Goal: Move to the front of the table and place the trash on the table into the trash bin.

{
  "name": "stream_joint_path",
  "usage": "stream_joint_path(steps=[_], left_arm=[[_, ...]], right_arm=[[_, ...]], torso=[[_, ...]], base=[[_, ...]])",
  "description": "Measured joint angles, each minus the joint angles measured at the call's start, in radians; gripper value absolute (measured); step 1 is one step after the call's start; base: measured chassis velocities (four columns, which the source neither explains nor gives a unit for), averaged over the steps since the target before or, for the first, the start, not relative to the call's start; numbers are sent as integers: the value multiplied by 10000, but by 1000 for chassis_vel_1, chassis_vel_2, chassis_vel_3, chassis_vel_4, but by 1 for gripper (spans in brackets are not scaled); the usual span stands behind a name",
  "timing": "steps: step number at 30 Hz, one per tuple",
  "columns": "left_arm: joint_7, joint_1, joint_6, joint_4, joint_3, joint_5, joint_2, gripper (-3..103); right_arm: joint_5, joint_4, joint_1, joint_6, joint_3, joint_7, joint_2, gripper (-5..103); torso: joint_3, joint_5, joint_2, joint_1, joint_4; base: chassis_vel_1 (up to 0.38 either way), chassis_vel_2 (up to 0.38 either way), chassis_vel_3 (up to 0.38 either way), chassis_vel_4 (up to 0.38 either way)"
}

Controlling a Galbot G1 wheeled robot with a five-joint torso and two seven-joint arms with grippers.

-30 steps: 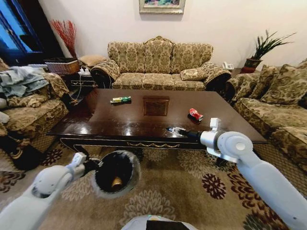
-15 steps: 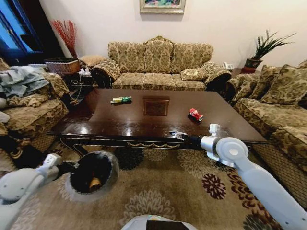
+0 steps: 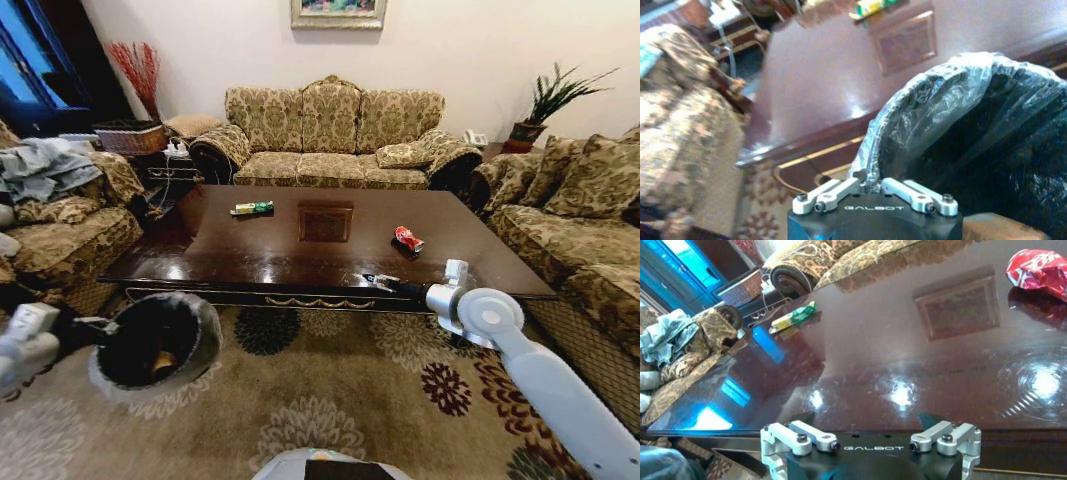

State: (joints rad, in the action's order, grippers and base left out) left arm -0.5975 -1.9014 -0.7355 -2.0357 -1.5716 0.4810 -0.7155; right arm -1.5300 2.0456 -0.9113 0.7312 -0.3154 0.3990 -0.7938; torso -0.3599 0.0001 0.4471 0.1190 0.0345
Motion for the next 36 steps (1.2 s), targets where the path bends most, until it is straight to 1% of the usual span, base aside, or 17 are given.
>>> stream_joint_path(steps=[5, 14, 17, 20, 21, 23, 24, 25, 26, 27, 28, 29, 30, 31, 33, 34, 36], left_arm=[[-93, 294, 0, -468, -714, -122, -327, 0], [-202, 675, 0, -998, -1999, 240, -629, 0], [-158, 762, -1, -1009, -2277, 681, -526, 0], [211, 1085, 0, -740, -2318, 1324, 52, 0], [211, 1085, 0, -740, -2318, 1324, 52, 0], [338, 1177, 0, -511, -2175, 1716, 588, 0], [437, 1251, 0, -259, -1978, 2094, 1120, 0], [485, 1293, 0, -131, -1887, 2241, 1371, 0], [485, 1293, 0, -131, -1887, 2241, 1371, 0], [548, 1403, 0, 216, -1646, 2591, 2020, 0], [559, 1516, 0, 430, -1423, 2755, 2401, 0], [561, 1956, 0, 959, -813, 2934, 3184, 0], [561, 1956, 0, 959, -813, 2934, 3184, 0], [609, 2204, 2, 1265, -454, 3028, 3591, 0], [821, 2666, 2, 1972, 312, 3327, 4557, 0], [821, 2666, 2, 1972, 312, 3327, 4557, 0], [899, 2949, 2, 2596, 816, 3487, 5342, 0]], right_arm=[[758, -369, 75, -4, 153, -300, -392, 100], [1207, -884, 526, -7, 364, -240, -558, 100], [1270, -941, 552, -8, 416, -219, -614, 100], [1332, -952, 668, -9, 507, -234, -704, 100], [1332, -952, 668, -9, 507, -234, -704, 100], [1359, -921, 783, -12, 587, -240, -798, 100], [1391, -888, 868, -12, 643, -243, -896, 100], [1419, -872, 894, -12, 661, -246, -942, 100], [1419, -872, 894, -12, 661, -246, -942, 100], [1501, -821, 927, -13, 689, -256, -1047, 100], [1563, -790, 929, -13, 692, -273, -1112, 100], [1739, -699, 921, -14, 677, -340, -1238, 100], [1739, -699, 921, -14, 677, -340, -1238, 100], [1889, -621, 897, -22, 629, -402, -1311, 100], [2269, -345, 803, -290, 524, -605, -1409, 100], [2269, -345, 803, -290, 524, -605, -1409, 100], [3001, -13, 774, -859, 481, -953, -1451, 100]], torso=[[0, 2, 0, 0, -1], [-1, 0, 0, 0, 1], [-1, -2, 0, 0, 1], [0, -5, 0, 0, 2], [0, -5, 0, 0, 2], [-1, -1, 0, 0, 2], [-1, -3, 0, 0, 0], [-1, -6, 0, 0, 0], [-1, -6, 0, 0, 0], [-1, -1, 0, 0, -2], [-2, 1, 0, 1, 0], [-2, -2, 0, 1, -4], [-2, -2, 0, 1, -4], [-2, -2, -1, 1, -4], [-3, -3, -2, 3, -8], [-3, -3, -2, 3, -8], [-3, 1, -2, 3, -6]], base=[[0, 0, 0, 0], [0, 0, 0, 0], [0, 0, 0, 0], [0, 0, 0, 0], [0, 0, 0, 0], [0, 0, 0, 0], [0, 0, 0, 0], [0, 0, 0, 0], [0, 0, 0, 0], [0, 0, 0, 0], [0, 0, 0, 0], [0, 0, 0, 0], [0, 0, 0, 0], [0, 0, 0, 0], [0, 0, 0, 0], [0, 0, 0, 0], [0, 0, 0, 0]])
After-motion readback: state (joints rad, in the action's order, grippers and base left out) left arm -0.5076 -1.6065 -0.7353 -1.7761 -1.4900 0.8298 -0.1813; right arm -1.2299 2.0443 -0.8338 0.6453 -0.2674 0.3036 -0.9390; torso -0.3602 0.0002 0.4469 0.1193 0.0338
